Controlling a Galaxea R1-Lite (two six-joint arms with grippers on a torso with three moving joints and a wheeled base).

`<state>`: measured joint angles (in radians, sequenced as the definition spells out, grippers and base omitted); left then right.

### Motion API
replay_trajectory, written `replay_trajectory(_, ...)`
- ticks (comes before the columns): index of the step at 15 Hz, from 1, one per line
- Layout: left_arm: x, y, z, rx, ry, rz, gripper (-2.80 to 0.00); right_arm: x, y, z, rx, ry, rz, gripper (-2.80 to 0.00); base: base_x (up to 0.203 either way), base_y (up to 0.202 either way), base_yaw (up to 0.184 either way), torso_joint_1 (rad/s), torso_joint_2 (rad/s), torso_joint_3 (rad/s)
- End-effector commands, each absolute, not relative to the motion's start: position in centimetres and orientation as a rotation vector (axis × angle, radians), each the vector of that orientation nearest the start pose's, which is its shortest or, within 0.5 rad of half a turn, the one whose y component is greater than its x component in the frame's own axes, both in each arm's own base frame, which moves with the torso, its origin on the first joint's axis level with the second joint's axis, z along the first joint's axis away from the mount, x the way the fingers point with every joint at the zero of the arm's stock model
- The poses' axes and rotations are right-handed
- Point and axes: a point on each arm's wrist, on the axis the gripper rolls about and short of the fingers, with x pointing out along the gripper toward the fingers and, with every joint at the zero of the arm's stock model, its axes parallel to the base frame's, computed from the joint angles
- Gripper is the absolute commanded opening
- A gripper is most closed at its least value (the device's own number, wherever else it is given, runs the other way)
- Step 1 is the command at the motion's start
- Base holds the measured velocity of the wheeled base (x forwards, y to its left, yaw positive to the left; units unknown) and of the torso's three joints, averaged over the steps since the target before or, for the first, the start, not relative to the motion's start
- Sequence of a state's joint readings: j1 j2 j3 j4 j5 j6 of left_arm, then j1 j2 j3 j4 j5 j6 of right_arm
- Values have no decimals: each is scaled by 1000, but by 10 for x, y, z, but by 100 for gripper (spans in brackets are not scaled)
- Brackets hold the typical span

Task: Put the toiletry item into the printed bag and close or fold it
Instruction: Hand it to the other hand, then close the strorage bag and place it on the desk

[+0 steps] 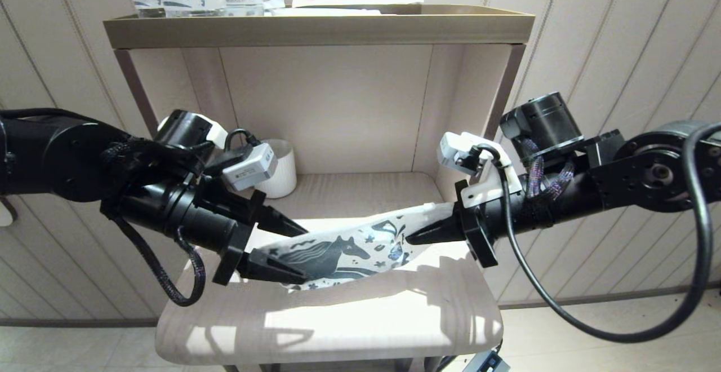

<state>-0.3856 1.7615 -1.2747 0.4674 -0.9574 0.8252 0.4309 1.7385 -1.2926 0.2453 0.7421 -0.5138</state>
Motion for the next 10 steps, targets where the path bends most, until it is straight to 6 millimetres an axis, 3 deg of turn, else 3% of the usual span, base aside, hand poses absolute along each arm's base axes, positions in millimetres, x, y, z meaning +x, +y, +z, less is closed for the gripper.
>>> replay_trajectory(1, 261, -120, 226, 366, 335, -1506, 0, 278, 146, 228, -327, 412, 1279, -280, 0, 0, 0, 0, 0, 0)
replay_trajectory(3, 252, -113, 248, 348, 300, -1465, 0, 276, 148, 229, -334, 410, 1272, -280, 0, 0, 0, 0, 0, 0)
replay_trajectory(5, 256, -115, 254, 363, 285, -1441, 0, 276, 152, 229, -338, 418, 1267, -280, 0, 0, 0, 0, 0, 0)
replay_trajectory(10, 266, -166, 245, 423, 332, -1473, 0, 279, 168, 233, -353, 405, 1273, -280, 0, 0, 0, 0, 0, 0)
